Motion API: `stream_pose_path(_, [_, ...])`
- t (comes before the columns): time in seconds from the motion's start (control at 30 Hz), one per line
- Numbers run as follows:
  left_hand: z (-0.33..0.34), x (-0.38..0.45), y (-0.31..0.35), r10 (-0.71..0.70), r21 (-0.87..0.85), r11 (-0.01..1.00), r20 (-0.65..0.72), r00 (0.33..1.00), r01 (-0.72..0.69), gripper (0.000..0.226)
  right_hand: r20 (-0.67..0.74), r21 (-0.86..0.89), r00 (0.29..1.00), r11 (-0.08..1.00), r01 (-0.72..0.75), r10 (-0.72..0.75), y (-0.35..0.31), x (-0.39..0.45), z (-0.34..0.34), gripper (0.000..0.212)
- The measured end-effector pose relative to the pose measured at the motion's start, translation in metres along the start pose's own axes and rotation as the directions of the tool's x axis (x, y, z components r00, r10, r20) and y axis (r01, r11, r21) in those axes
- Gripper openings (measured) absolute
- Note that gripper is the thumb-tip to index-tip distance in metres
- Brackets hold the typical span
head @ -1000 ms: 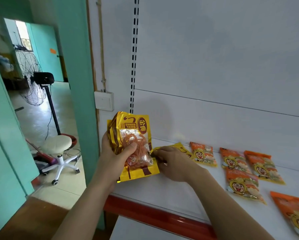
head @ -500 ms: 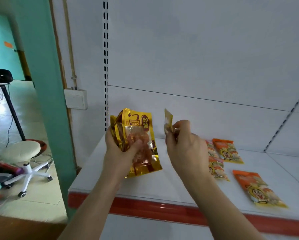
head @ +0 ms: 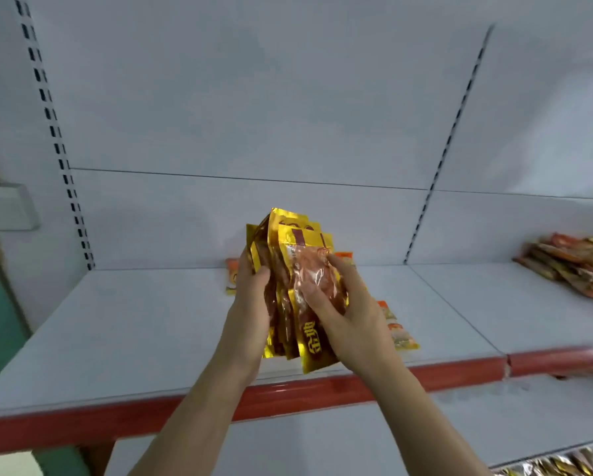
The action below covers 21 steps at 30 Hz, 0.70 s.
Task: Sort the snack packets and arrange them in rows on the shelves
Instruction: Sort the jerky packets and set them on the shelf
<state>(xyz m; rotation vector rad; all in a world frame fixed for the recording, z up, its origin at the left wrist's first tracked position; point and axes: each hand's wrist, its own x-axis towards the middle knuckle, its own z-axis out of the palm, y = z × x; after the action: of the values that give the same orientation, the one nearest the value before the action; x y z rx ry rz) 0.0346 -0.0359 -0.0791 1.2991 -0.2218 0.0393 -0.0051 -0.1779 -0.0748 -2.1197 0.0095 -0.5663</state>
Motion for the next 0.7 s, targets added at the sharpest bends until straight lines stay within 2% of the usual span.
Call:
stream_pose_path(0.07, [0.037,-0.005,-0.007,0.035,0.079,0.996,0.012,0.999,-0.035,0.035,-0.089,0.022,0.995,0.999,-0.037,0.039,0.017,-0.006,-0.031,0.063])
stream_pose_path(0.2, [0.114,-0.017,-0.029,0.088,0.220,0.972,-0.004,0.996,-0.085,0.052,-0.174,0.051,0.982,0.996,-0.072,0.080,0.052,-0.015,-0.097,0.059])
stream_pose_path(0.37, [0.231,-0.037,-0.052,-0.073,0.184,0.980,-0.018,0.997,0.075,0.073,-0.236,0.080,0.961,0.989,-0.126,0.141,0.110,-0.027,-0.203,0.056])
stream_pose_path(0.47, [0.292,-0.036,-0.070,-0.194,0.104,0.977,0.093,0.977,0.185,0.050,-0.254,0.173,0.945,0.971,-0.164,0.205,0.146,-0.023,-0.263,0.051])
stream_pose_path(0.57, [0.339,-0.031,-0.086,-0.250,0.028,0.968,0.149,0.957,0.249,0.037,-0.249,0.227,0.935,0.954,-0.196,0.252,0.179,-0.009,-0.302,0.051])
stream_pose_path(0.7, [0.382,-0.007,-0.105,-0.316,-0.003,0.947,0.156,0.936,0.320,0.042,-0.224,0.156,0.947,0.967,-0.200,0.232,0.220,0.022,-0.323,0.056])
